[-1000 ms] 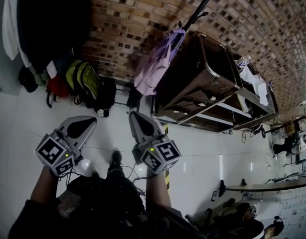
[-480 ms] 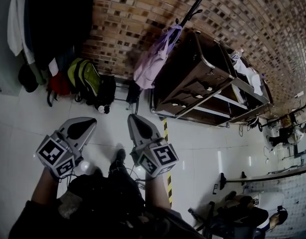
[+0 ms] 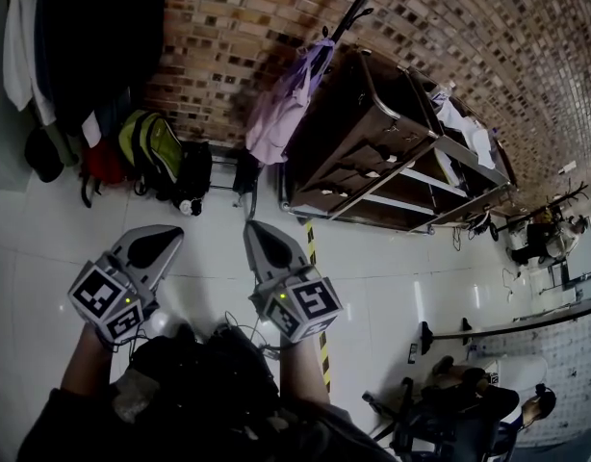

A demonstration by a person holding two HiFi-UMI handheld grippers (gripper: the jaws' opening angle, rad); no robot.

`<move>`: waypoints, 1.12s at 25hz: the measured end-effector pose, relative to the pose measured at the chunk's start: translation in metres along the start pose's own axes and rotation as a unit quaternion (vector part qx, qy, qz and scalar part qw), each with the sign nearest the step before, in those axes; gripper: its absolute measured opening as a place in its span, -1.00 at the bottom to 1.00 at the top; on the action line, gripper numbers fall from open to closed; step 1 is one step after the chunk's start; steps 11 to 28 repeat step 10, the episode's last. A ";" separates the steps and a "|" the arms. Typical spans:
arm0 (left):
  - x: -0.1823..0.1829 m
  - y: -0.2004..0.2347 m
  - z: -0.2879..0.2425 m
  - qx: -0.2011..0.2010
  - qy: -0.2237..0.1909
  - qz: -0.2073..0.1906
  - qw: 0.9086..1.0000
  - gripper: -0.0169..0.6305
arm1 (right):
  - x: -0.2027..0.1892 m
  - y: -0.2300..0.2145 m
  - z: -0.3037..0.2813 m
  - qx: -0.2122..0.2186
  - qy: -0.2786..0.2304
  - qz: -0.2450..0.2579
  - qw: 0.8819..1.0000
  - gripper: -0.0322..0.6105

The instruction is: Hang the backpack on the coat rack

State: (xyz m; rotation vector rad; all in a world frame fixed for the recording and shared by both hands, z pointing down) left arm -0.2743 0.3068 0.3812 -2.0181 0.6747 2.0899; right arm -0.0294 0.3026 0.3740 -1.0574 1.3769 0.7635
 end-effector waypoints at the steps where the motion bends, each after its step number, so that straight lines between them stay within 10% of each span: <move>1: 0.003 -0.003 -0.002 0.000 0.001 0.001 1.000 -0.82 | 0.003 -0.001 0.003 0.000 0.001 0.001 1.000 -0.90; 28: -0.003 -0.008 -0.025 -0.003 -0.003 -0.007 1.000 -0.83 | -0.002 -0.024 0.009 -0.001 -0.003 0.002 1.000 -0.90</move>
Point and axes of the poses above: the fingertips, and each gripper's own axes: z backward along the fingers, y to its left, x out of its top, the point moved 10 cm from there along z, backward along the fingers, and after that the axes turned 11 degrees about -x, right-handed, at the moved point
